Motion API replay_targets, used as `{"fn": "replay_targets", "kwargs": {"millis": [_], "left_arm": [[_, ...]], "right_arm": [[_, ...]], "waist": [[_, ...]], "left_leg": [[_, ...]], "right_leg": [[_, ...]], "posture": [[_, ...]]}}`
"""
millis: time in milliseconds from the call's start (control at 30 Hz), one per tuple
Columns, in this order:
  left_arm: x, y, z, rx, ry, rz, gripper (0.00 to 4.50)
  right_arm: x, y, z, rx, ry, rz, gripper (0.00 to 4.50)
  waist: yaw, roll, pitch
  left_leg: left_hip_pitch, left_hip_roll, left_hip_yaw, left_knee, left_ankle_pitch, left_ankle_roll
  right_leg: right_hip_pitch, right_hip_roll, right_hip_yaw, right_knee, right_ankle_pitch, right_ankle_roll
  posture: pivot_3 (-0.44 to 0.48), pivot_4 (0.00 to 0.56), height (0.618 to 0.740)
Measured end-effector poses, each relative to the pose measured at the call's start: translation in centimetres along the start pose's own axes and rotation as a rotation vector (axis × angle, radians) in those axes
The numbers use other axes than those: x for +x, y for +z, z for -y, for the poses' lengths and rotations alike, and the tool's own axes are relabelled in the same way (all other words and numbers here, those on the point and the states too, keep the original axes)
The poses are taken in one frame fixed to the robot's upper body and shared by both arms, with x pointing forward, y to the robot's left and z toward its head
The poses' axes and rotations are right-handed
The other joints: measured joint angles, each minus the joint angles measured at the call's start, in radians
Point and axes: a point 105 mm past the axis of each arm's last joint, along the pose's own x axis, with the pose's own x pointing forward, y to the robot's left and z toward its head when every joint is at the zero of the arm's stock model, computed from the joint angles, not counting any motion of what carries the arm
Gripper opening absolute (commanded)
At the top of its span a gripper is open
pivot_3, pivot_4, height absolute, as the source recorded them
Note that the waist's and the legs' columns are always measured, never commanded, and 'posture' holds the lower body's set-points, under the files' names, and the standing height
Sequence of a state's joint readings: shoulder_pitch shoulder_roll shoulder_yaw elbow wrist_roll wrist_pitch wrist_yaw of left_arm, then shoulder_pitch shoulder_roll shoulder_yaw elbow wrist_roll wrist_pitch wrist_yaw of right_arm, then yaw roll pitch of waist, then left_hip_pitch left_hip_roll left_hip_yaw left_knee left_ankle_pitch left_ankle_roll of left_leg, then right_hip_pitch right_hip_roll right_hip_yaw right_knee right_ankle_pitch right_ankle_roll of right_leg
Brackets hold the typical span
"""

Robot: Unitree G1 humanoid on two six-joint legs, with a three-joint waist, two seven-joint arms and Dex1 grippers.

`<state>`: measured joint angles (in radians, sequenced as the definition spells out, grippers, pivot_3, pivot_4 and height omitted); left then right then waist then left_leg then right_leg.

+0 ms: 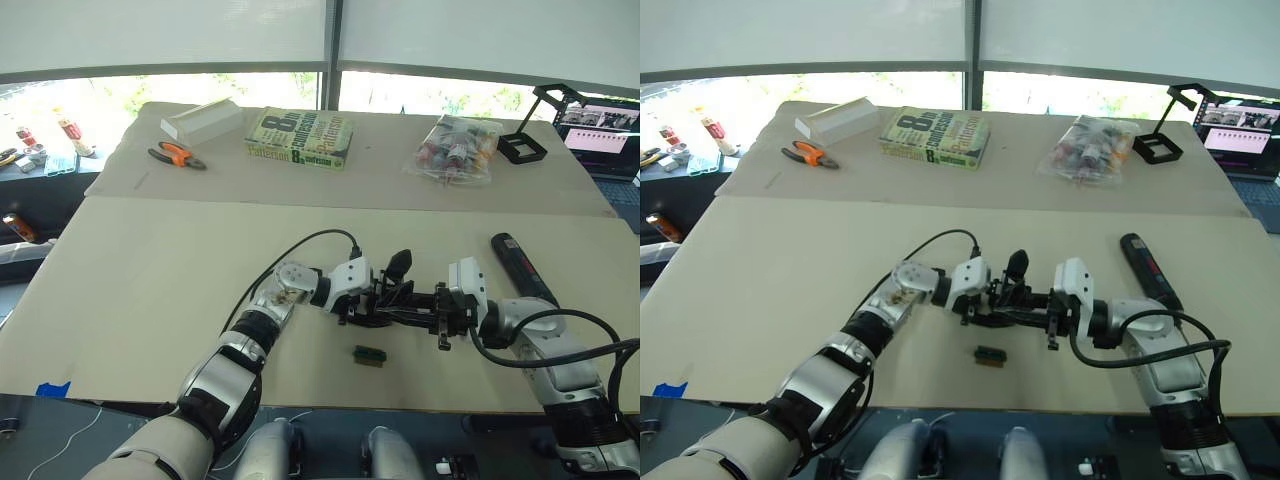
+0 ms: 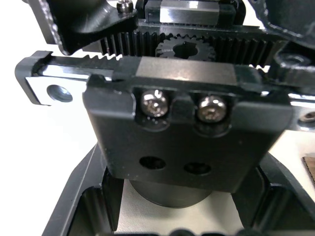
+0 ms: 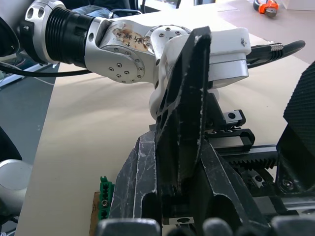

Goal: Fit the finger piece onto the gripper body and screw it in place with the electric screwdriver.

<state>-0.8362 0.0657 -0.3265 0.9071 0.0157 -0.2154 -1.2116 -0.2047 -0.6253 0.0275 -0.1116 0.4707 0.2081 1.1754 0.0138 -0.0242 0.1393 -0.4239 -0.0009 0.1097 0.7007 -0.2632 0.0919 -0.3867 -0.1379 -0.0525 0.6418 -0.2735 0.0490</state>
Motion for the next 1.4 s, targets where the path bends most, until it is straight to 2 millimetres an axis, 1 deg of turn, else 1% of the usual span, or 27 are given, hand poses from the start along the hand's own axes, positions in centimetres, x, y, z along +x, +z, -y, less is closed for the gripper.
{"fn": "replay_targets", "kwargs": {"millis": [300, 733, 867, 933, 1033, 1200, 1400], "left_arm": [[0.06, 0.00, 0.02, 0.001, 0.000, -0.001, 2.35], [-0.04, -0.09, 0.01, -0.001, 0.003, -0.002, 2.35], [-0.10, -0.11, 0.03, -0.002, 0.004, 0.000, 2.35], [-0.10, -0.12, 0.05, -0.002, 0.004, 0.000, 2.35], [-0.10, -0.11, 0.06, -0.001, 0.004, 0.001, 2.35], [-0.04, -0.06, 0.13, 0.005, 0.003, 0.001, 2.35], [-0.04, -0.07, 0.19, 0.009, 0.002, -0.001, 2.35]], "right_arm": [[-0.60, -0.26, -0.06, 0.011, 0.004, -0.015, 0.36], [-0.34, -0.15, 0.43, -0.003, 0.018, -0.030, 0.36], [-0.15, 0.00, 0.73, -0.020, 0.026, -0.046, 0.36], [-0.15, -0.01, 0.76, -0.017, 0.037, -0.049, 0.36], [-0.13, 0.04, 0.73, -0.008, 0.051, -0.061, 0.36], [-0.14, -0.07, 0.09, 0.016, 0.076, -0.083, 0.36], [-0.10, -0.05, 0.00, 0.025, 0.069, -0.087, 0.36]], "waist": [[0.001, 0.000, 0.000], [-0.001, 0.000, 0.000], [-0.002, 0.000, 0.000], [-0.002, 0.000, 0.000], [-0.002, 0.000, 0.000], [-0.001, 0.000, 0.000], [-0.001, 0.000, 0.000]], "left_leg": [[0.000, 0.000, 0.000, 0.000, 0.000, 0.000], [0.001, 0.000, 0.000, 0.000, 0.000, 0.000], [0.001, 0.000, 0.000, 0.000, 0.000, 0.000], [0.001, 0.000, 0.000, 0.000, 0.000, 0.000], [0.001, 0.000, 0.000, 0.000, 0.000, 0.000], [0.001, 0.000, 0.000, 0.000, 0.000, 0.000], [0.001, 0.000, 0.000, 0.000, 0.000, 0.000]], "right_leg": [[0.001, -0.001, 0.000, 0.000, 0.000, 0.000], [0.001, -0.002, 0.000, 0.000, 0.000, 0.000], [0.001, -0.003, -0.003, 0.000, 0.000, 0.000], [0.001, -0.006, -0.009, 0.000, 0.000, 0.000], [0.001, -0.008, -0.015, 0.001, 0.000, -0.001], [0.001, -0.009, -0.016, 0.000, 0.000, -0.001], [0.001, -0.009, -0.017, 0.000, 0.000, -0.001]], "posture": [[0.000, 0.150, 0.740], [0.000, 0.150, 0.740], [0.000, 0.150, 0.740], [0.000, 0.150, 0.740], [0.000, 0.150, 0.740], [0.000, 0.150, 0.740], [0.000, 0.150, 0.740]]}}
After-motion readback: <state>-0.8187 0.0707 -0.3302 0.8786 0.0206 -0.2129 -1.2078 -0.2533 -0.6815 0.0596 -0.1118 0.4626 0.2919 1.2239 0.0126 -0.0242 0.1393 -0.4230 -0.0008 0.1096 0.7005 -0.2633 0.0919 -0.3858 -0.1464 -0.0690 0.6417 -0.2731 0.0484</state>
